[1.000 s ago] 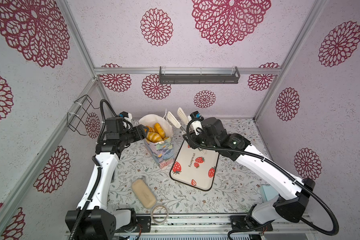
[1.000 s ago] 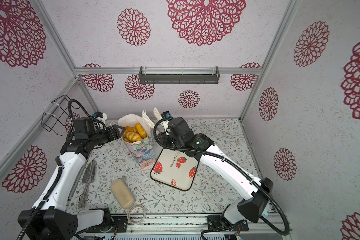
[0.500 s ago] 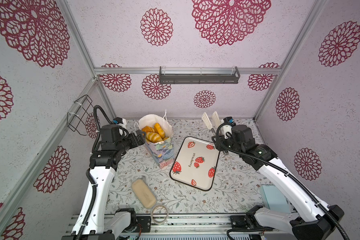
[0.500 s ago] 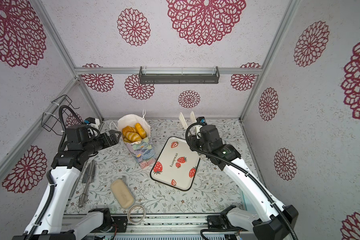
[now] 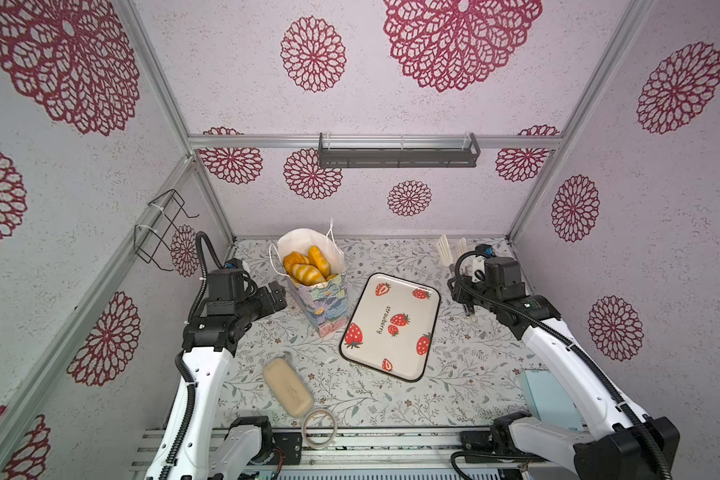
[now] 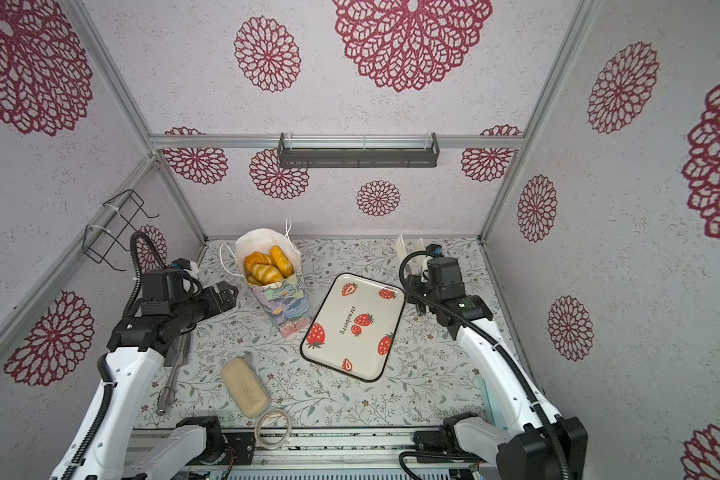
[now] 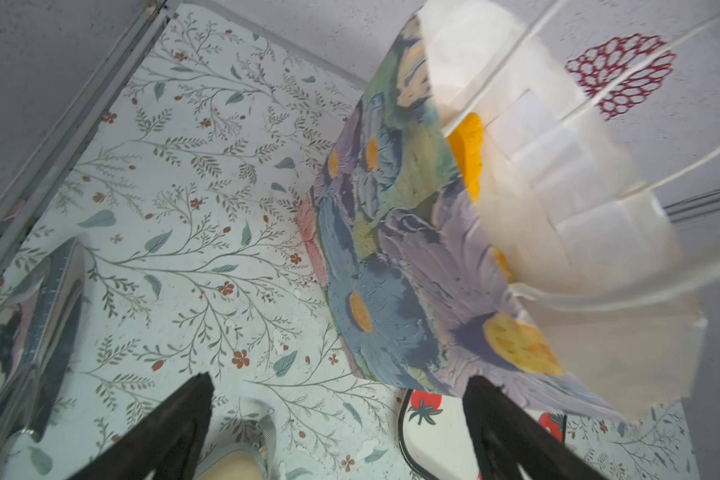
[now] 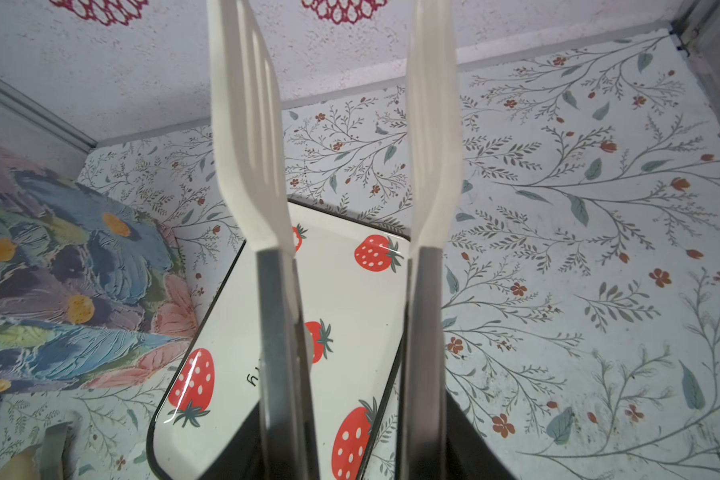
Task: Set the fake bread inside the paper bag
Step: 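Set the bag down with the left gripper while the right gripper withdraws the tongs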
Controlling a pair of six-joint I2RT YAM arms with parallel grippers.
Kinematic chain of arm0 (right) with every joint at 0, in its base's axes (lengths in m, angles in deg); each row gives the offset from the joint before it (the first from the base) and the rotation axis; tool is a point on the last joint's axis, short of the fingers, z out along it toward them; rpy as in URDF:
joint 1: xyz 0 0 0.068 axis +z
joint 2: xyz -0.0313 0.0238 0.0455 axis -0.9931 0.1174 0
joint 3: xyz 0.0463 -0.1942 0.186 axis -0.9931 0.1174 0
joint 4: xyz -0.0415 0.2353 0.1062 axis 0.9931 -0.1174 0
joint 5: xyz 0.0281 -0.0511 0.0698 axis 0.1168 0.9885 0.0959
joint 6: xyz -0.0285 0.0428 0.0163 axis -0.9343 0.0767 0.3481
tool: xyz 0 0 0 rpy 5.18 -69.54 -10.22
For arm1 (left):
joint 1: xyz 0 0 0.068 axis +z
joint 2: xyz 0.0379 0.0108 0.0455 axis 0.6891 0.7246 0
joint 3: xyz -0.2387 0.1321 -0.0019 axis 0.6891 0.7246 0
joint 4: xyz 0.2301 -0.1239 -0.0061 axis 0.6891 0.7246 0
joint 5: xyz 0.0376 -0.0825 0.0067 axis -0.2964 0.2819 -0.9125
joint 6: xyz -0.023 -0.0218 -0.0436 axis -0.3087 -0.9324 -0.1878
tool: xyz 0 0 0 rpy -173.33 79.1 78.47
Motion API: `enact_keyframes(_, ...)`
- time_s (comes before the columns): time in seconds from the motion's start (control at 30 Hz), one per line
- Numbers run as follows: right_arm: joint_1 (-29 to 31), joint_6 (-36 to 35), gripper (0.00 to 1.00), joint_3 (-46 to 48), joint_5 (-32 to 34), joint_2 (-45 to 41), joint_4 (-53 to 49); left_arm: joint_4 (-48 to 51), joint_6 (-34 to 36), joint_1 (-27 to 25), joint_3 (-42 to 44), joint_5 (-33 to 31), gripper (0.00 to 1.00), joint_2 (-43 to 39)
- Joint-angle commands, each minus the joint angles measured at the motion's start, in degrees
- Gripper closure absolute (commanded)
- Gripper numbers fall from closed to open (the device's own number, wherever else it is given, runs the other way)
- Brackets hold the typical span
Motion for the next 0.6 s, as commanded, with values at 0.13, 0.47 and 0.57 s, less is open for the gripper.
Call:
enact_keyframes(0.13, -4.53, 1.94, 0.51, 1.9, 0.48, 4.01, 3.22, -0.21, -6.42, 0.92, 1.28, -11.68, 0.02, 4.78)
enact_keyframes(0.47, -8.74, 1.9, 0.51, 3.44, 4.9, 13.99, 7.57, -11.53, -8.33, 0.88, 1.98, -17.33, 0.02, 10.6)
enact_keyframes(0.57, -9.57, 2.05, 0.51, 2.71, 5.19, 18.55, 8.78, -12.32, -7.16, 0.88, 1.1, -18.76, 0.02, 12.73)
